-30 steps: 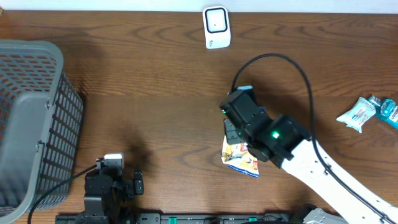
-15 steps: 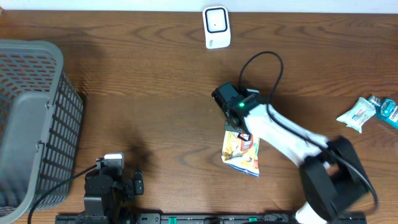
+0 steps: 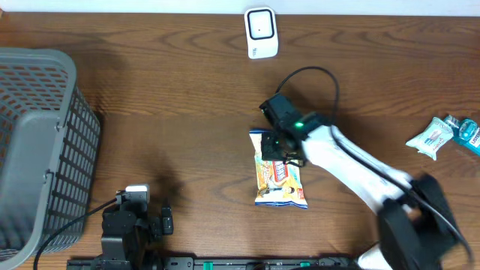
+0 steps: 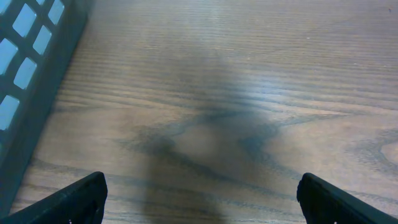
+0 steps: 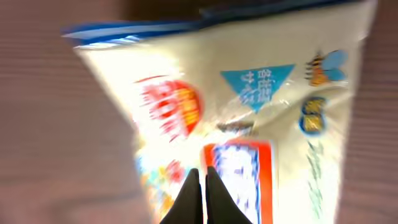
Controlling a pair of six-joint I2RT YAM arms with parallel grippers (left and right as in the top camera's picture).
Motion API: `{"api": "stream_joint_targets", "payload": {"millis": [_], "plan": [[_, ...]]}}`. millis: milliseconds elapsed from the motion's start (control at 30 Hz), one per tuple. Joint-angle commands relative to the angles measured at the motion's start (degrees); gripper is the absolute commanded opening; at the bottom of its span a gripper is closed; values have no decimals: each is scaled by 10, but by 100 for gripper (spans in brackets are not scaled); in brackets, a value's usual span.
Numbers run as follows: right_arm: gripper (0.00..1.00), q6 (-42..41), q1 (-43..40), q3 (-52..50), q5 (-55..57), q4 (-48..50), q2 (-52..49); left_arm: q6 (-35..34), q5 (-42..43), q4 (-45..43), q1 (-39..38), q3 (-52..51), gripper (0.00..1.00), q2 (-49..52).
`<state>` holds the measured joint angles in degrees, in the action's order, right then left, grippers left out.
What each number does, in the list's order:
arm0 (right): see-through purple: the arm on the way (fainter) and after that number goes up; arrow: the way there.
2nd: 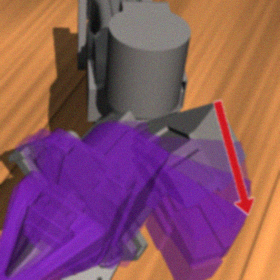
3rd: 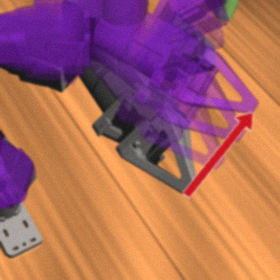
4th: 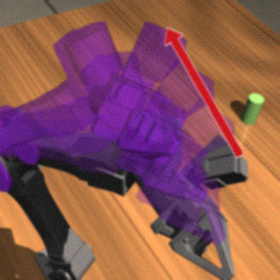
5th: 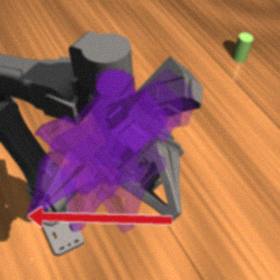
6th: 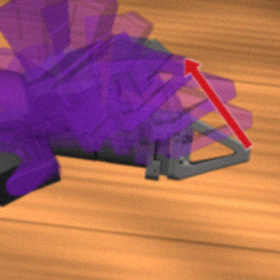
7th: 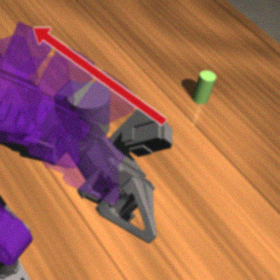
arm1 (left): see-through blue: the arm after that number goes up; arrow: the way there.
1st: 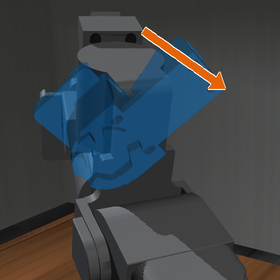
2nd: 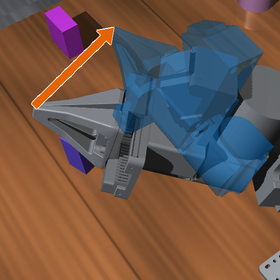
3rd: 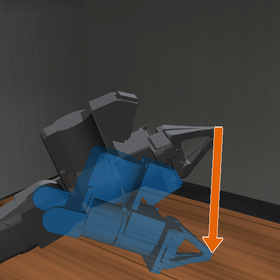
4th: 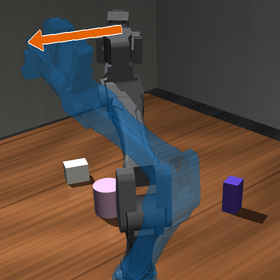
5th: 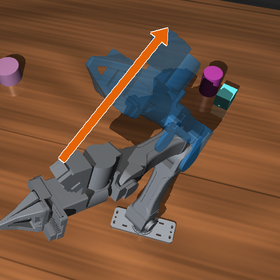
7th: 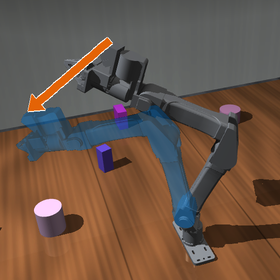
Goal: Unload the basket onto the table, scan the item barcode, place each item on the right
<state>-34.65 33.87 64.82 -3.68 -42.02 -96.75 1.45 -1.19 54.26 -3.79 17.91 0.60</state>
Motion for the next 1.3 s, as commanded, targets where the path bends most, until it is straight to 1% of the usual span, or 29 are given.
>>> {"api": "stream_joint_targets", "payload": {"millis": [0, 100, 233, 367, 433, 533, 600, 667, 833, 933, 1000, 1133, 1200, 1267], "plan": [[1, 16, 4, 3, 11, -10, 87, -3, 6, 23, 2, -2, 98, -3], [1, 16, 16, 2, 52, -23, 110, -3, 6, 23, 2, -2, 98, -3], [1, 15, 37, -25, 79, -20, 93, -3, 6, 23, 2, -2, 98, -3], [3, -11, 46, -85, 76, 41, 50, -3, 6, 23, 2, -2, 98, -3], [1, -27, 46, -112, 63, 72, 17, -3, 6, 23, 2, -2, 98, -3], [1, -30, 46, -130, 30, 103, -30, -3, 6, 23, 2, -2, 98, -3], [1, -28, 45, -126, 15, 109, -48, -3, 6, 23, 2, -2, 98, -3], [1, -16, 41, -113, 12, 94, -46, -3, 6, 23, 2, -2, 98, -3], [1, 5, 39, -57, 12, 44, 6, -3, 6, 23, 2, -2, 98, -3], [1, 15, 41, -39, 24, 60, 53, -3, 6, 23, 2, -2, 98, -3], [1, 15, 41, -39, 52, 86, 75, -3, 6, 23, 2, -2, 98, -3], [1, 15, 41, -47, 110, 101, 63, -3, 6, 23, 2, -2, 98, -3], [1, 13, 40, -59, 111, 110, 42, -3, 6, 23, 2, -2, 98, -3], [1, -6, 41, -68, 103, 122, 7, -3, 6, 23, 2, -2, 98, -3]]}}
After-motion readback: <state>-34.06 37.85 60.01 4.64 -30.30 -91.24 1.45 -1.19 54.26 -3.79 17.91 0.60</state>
